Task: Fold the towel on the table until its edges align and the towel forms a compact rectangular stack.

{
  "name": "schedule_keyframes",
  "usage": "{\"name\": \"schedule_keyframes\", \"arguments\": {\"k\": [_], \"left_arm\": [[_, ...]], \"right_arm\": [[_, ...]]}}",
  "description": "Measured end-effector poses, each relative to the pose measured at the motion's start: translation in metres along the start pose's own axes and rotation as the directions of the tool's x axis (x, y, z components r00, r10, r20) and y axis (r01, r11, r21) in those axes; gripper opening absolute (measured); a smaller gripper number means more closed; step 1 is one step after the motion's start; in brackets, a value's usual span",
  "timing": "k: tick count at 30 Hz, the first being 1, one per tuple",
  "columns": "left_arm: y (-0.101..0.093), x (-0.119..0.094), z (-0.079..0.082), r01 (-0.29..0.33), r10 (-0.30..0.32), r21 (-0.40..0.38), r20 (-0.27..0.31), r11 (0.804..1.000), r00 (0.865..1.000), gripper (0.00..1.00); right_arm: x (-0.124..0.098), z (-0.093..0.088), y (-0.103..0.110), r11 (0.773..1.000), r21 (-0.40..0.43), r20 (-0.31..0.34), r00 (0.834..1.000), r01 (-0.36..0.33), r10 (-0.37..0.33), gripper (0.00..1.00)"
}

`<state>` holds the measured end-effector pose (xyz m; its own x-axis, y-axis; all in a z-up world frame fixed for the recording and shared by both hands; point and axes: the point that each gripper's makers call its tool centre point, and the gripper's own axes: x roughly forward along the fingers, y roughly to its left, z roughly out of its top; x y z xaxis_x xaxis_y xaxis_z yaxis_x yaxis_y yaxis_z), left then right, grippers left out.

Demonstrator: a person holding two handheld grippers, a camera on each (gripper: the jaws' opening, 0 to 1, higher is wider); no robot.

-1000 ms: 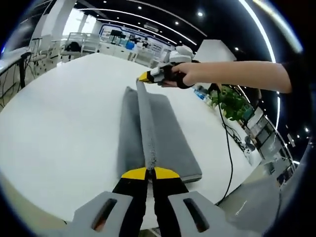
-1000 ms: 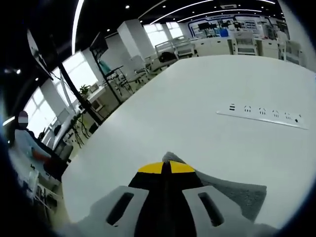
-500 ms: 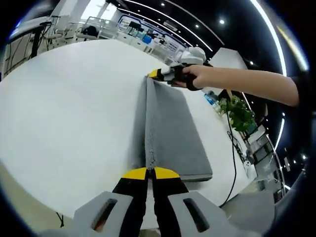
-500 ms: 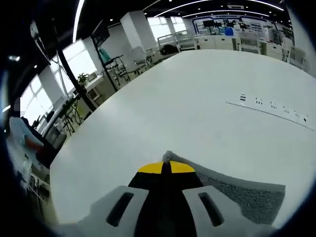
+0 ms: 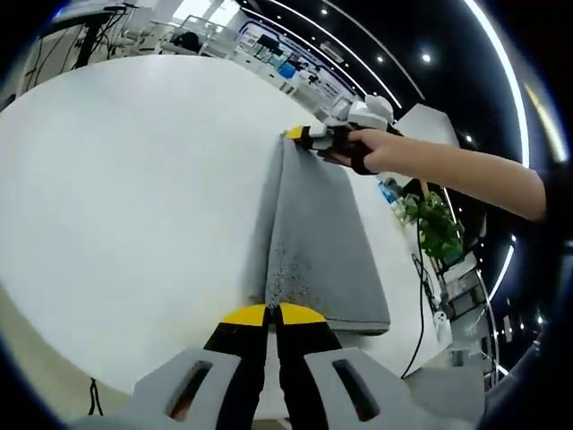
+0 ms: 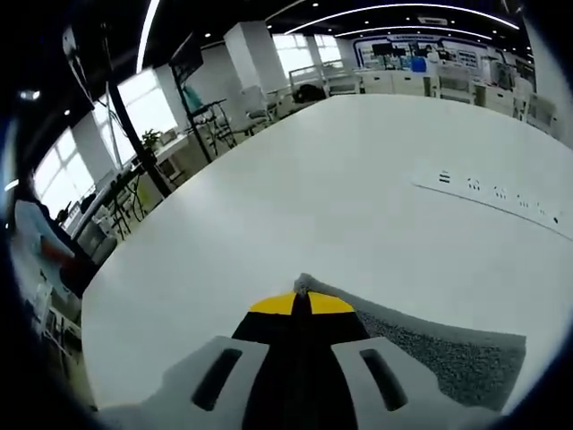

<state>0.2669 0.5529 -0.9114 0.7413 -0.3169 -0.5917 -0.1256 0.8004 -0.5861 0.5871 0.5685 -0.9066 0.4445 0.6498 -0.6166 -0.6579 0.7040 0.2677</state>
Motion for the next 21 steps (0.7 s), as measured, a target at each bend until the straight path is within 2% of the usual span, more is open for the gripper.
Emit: {"name": "schedule_keyframes", "arguments": {"k": [1,2,4,7,10,12,14,21], "left_arm": [[-0.001,0.0,0.0,0.004,-0.004,0.009,-0.005,1.0,1.0,0.03],[-0.001,-0.001,0.0,0.012,-0.008,0.109,-0.03,0.994,1.0,0.03],[-0.006,-0.002,0.002,0.022,-0.011,0.194,-0.056,0.981,0.998,0.04],[-0.012,0.0,0.008,0.058,-0.046,0.191,-0.065,0.98,0.997,0.07],[-0.019,0.001,0.016,0.098,-0.09,0.208,-0.049,0.973,0.995,0.2],[-0.022,-0.001,0.018,0.107,-0.094,0.237,-0.064,0.966,0.994,0.26],[-0.023,-0.002,0.024,0.105,-0.093,0.284,-0.054,0.953,0.994,0.31],[-0.014,0.004,0.05,0.078,-0.077,0.288,-0.016,0.954,0.997,0.33]], "right_arm": [[-0.001,0.0,0.001,1.0,-0.024,-0.01,1.0,-0.016,0.015,0.01],[-0.002,0.0,0.002,0.999,-0.047,-0.019,0.999,-0.028,0.027,0.02],[-0.006,0.003,0.004,0.997,-0.07,-0.028,0.999,-0.043,0.041,0.03],[-0.011,0.009,0.003,0.995,-0.081,-0.025,0.998,-0.059,0.057,0.06],[-0.019,0.013,0.0,0.993,-0.092,-0.022,0.997,-0.073,0.071,0.12],[-0.024,0.014,-0.003,0.992,-0.105,-0.021,0.997,-0.076,0.074,0.16],[-0.031,0.014,-0.008,0.992,-0.11,-0.021,0.998,-0.069,0.067,0.17],[-0.058,0.006,-0.028,0.995,-0.088,-0.023,0.999,-0.047,0.045,0.28]]}}
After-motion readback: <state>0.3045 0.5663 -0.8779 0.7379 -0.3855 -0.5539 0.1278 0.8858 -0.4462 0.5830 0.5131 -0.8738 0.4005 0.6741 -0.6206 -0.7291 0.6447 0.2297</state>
